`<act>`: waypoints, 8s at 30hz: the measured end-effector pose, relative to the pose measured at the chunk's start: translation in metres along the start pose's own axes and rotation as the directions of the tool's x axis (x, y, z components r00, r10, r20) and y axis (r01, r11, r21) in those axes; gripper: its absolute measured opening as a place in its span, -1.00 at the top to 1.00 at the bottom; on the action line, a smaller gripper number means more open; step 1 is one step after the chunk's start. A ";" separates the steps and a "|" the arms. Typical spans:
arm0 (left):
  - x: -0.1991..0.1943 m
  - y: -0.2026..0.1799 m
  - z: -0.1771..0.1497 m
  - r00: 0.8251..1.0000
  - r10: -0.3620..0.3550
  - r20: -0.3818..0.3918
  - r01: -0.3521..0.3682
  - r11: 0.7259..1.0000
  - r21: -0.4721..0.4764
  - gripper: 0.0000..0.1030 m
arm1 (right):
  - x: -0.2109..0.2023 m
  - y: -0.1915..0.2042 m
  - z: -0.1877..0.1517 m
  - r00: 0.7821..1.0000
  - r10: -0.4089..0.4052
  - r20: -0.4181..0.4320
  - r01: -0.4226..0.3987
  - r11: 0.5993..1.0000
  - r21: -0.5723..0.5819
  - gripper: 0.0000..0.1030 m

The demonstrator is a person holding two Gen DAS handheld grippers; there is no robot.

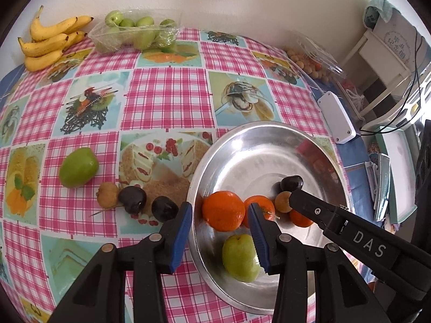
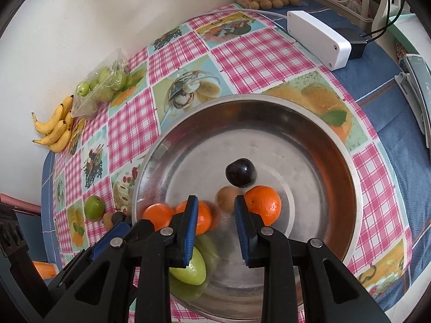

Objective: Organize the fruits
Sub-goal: 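Open the left gripper over the bowl while the right gripper releases the kiwi inside, then withdraw both tools from the bowl toward the remaining fruit, then move the left tool to the green fruit while the right tool approaches another brown kiwi, then close the left gripper on the green fruit while the right tool reaches the kiwi, then lift the green fruit with the left gripper while the right gripper closes on the kiwi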

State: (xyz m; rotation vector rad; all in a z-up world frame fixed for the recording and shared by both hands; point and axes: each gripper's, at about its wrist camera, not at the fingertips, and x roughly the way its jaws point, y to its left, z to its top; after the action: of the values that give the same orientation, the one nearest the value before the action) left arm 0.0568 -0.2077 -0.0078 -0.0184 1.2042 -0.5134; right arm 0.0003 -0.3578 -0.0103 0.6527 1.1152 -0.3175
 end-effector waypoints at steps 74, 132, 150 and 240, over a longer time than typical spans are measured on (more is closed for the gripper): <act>-0.038 0.114 0.004 0.962 0.269 0.047 -0.244 0.925 -0.292 -1.00 | 0.002 0.032 -0.005 0.987 -0.151 0.050 0.158 0.968 -0.193 -0.98; -0.019 0.189 0.019 0.991 0.137 0.009 -0.121 0.903 -0.411 -0.98 | 0.070 0.167 -0.036 0.997 -0.078 0.002 0.072 0.910 -0.408 -0.44; 0.015 0.170 0.036 0.999 0.045 -0.021 -0.050 0.918 -0.393 -0.77 | 0.067 0.157 -0.026 0.996 -0.082 0.018 0.082 0.915 -0.395 -0.22; -0.051 0.211 0.006 0.995 0.083 0.050 -0.045 0.853 -0.521 -0.19 | 0.055 0.208 -0.070 0.999 0.018 -0.038 -0.036 0.835 -0.550 0.52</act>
State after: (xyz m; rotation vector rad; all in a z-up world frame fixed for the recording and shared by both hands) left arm 0.1272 -0.0024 -0.0199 -0.4560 1.2392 -0.1117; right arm 0.0864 -0.1489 -0.0126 0.1559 1.1559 0.0494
